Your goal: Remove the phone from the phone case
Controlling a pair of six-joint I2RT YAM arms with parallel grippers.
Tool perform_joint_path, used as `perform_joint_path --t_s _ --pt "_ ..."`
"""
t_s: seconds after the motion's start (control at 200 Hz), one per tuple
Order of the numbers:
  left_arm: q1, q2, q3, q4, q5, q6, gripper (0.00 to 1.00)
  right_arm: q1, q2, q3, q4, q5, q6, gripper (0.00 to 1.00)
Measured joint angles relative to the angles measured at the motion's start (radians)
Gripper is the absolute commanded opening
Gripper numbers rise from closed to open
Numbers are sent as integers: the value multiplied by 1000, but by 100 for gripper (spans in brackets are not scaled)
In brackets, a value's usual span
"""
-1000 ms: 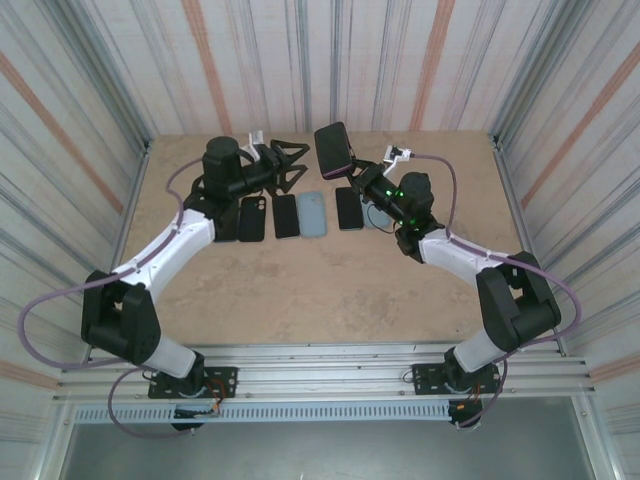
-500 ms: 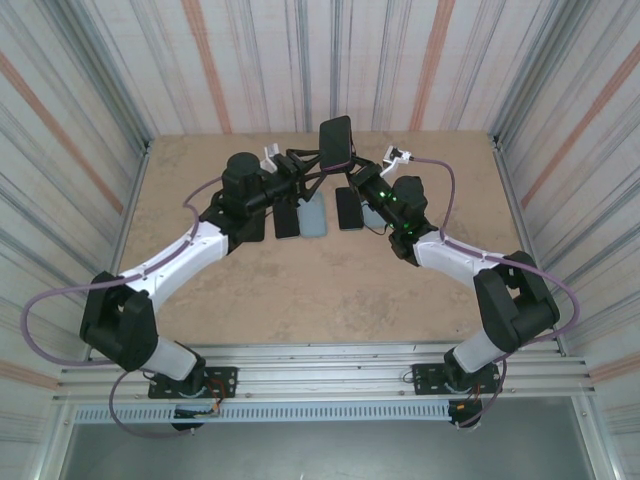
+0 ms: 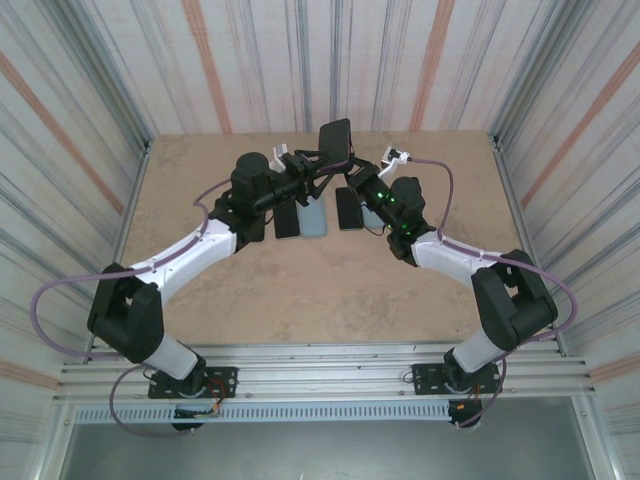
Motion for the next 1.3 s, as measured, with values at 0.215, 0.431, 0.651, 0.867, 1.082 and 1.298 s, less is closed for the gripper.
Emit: perform_joint_path --t_s 0.215,0.431,0.651,0.867,1.082,1.298 --pt "0 21 2 17 -4 -10 49 2 5 0 5 2 -11 1" --pt "0 22 5 16 -39 -10 50 20 20 0 48 18 -21 1" --pt "2 22 11 -5 -84 -6 44 31 40 0 93 18 -62 1" --pt "13 35 40 -26 -98 -6 34 39 40 -1 103 23 -72 1" --pt "21 71 89 -44 -98 -6 22 50 40 -4 119 54 -82 1" --pt "21 78 116 -76 -98 2 11 71 39 -4 113 98 -89 2"
